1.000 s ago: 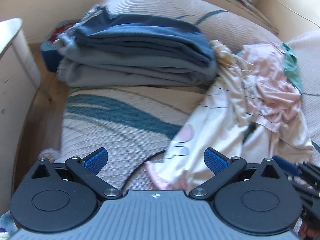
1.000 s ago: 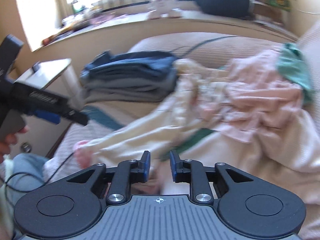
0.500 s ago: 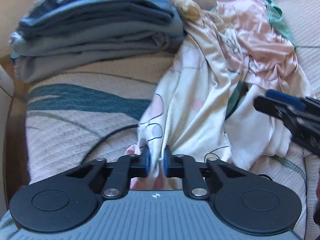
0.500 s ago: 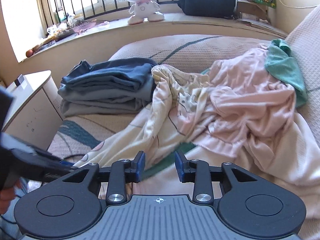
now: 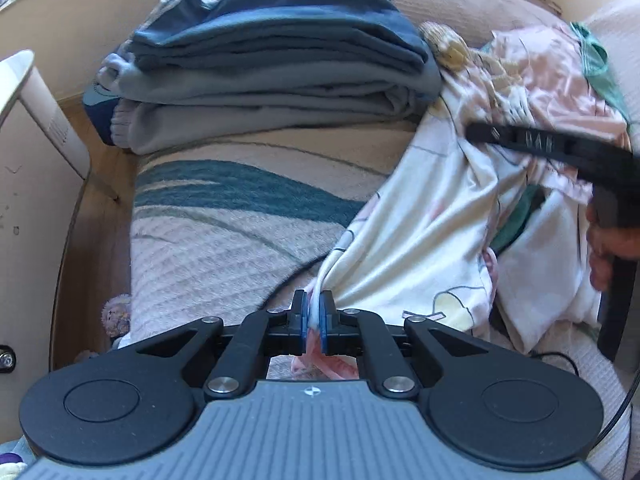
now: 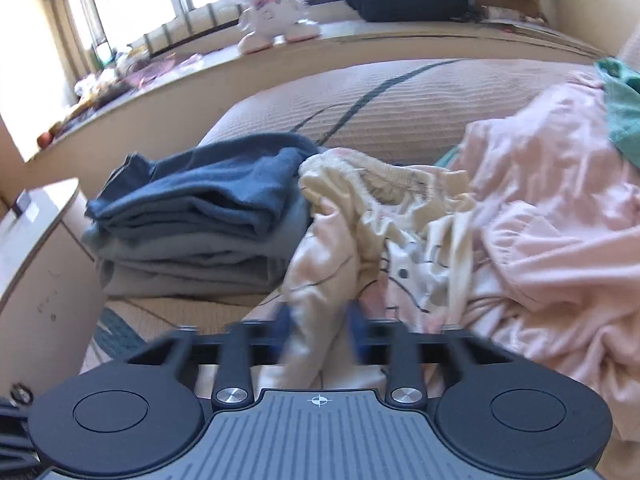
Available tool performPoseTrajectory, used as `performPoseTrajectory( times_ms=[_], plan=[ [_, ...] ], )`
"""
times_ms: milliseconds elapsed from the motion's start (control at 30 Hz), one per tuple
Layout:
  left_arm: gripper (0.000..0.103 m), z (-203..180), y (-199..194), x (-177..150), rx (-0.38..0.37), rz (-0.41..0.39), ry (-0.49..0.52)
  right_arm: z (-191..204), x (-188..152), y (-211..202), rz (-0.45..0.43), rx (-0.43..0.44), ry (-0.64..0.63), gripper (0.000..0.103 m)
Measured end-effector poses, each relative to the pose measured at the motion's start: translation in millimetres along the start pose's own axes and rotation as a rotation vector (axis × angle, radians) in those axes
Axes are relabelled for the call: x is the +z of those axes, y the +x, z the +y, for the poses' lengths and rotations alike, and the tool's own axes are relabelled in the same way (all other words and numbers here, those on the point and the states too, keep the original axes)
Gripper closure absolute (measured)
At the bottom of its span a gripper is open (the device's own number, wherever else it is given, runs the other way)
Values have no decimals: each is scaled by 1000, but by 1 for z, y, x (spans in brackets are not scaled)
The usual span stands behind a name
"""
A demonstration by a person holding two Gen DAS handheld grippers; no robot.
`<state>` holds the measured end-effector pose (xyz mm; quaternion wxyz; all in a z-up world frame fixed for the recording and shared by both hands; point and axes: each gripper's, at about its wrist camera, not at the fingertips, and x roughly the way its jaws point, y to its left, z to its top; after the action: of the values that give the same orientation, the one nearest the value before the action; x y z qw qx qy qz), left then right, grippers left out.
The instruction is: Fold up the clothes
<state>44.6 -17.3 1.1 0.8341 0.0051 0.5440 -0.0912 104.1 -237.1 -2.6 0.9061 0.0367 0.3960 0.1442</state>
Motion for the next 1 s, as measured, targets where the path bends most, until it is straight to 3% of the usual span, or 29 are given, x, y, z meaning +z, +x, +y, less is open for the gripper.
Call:
performPoseTrajectory(
  times_ms=[100,233,300,567,733,833,1000],
  plan=[
    [90,7,-7,3,18,-24,-21,13,-7,-14,-5,33,-62,99],
    [69,20,-18,9,26,-65,-61,34,-21,-40,38,185,-100,99],
    [64,26,-21,11,43,-81,-78,49,-33,-53,72,272,-131,99],
    [63,39,-11,7,69,-53,-129,87,-88,-56,275,427,-201,96],
    [56,37,-9,5,70,-47,-120,75,-60,-77,169,365,-226,89],
    [55,37,-5,7,65,-36,-125,66,-26,-96,52,314,-285,72],
    [51,34,-3,7,59,-27,-112,54,13,-81,-9,182,-351,70]
  ],
)
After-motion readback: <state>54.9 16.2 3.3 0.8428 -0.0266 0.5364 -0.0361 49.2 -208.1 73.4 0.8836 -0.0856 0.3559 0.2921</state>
